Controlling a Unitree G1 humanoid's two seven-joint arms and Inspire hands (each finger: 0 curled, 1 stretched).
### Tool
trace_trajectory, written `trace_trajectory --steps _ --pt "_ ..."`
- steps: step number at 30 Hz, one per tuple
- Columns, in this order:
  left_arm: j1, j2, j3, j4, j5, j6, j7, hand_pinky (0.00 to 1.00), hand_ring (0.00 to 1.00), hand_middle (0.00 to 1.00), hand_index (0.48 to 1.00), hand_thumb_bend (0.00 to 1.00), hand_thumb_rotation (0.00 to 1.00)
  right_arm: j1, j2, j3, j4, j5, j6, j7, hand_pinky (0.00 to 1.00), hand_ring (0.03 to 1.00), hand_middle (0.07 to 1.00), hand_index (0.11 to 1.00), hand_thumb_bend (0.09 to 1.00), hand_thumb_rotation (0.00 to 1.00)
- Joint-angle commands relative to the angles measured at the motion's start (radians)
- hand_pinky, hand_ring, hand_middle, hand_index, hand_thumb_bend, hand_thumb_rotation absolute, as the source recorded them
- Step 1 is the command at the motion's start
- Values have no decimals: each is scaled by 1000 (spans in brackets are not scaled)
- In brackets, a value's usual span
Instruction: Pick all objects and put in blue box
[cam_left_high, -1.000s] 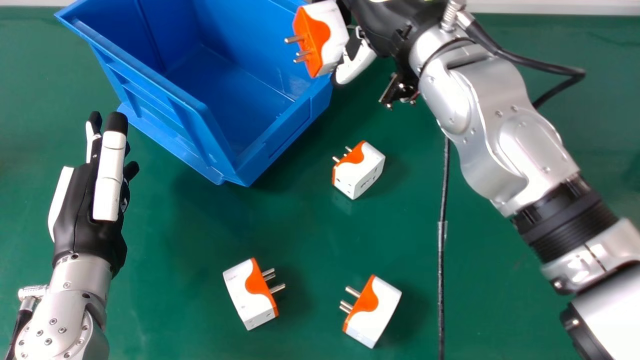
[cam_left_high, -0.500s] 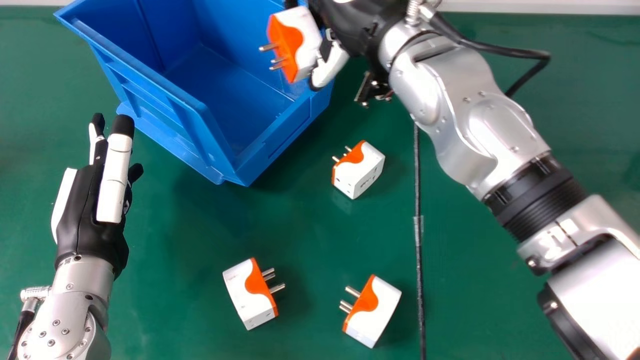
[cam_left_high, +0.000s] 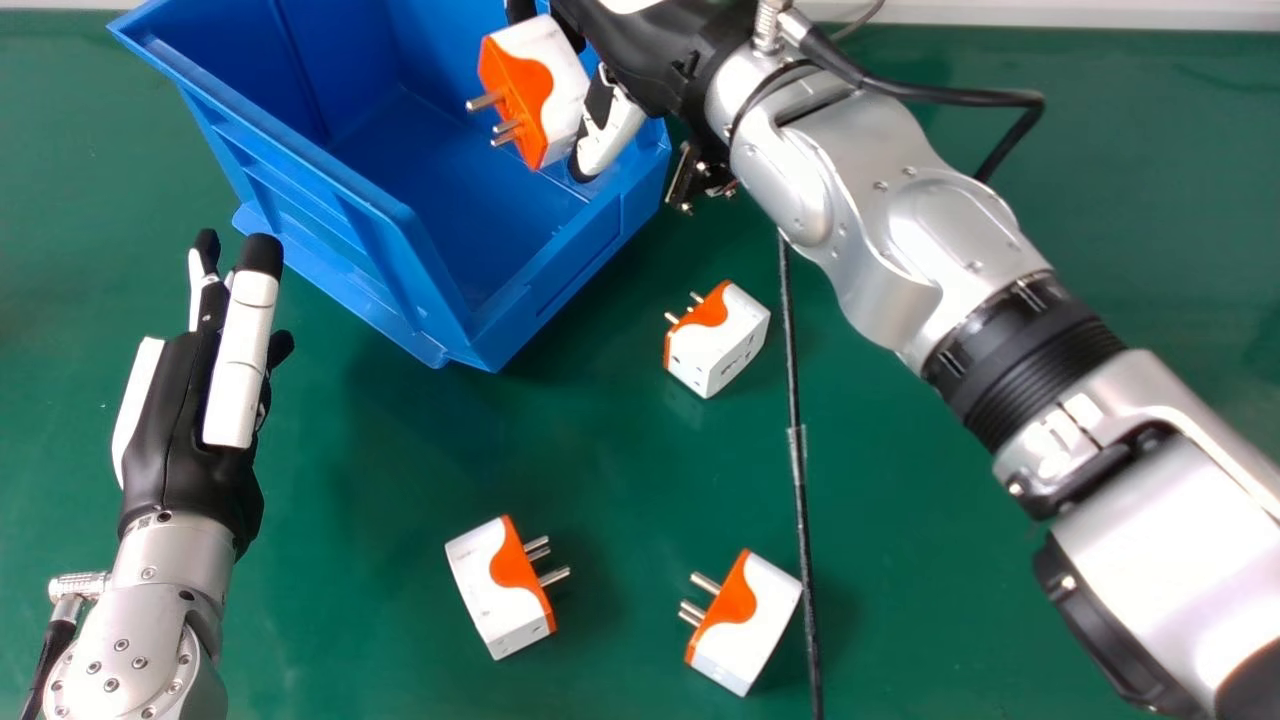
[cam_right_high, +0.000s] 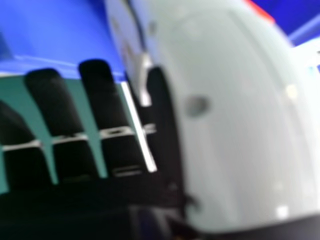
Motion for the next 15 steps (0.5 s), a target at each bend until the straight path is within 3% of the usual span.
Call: trace_trajectory --steps 1,3,8,12,15 --pt "5 6 -3 -21 15 -19 8 911 982 1000 1000 796 992 -145 1 -6 7 -13 25 -40 310 375 463 542 510 0" --pt "7 4 -4 -25 19 -18 9 912 980 1000 1000 797 992 -160 8 2 29 -16 27 -44 309 367 456 549 509 0" --pt "10 5 -8 -28 15 -22 0 938 996 1000 1000 798 991 -197 25 17 95 -11 20 -72 243 405 495 492 519 0" --pt "15 6 -11 -34 16 -24 -3 945 1000 1000 1000 798 991 -230 38 31 157 -9 10 -83 299 376 477 534 513 0" --pt "18 2 -13 -39 21 -23 4 940 995 1000 1000 799 993 -252 47 36 195 -3 4 -83 339 414 539 505 507 0"
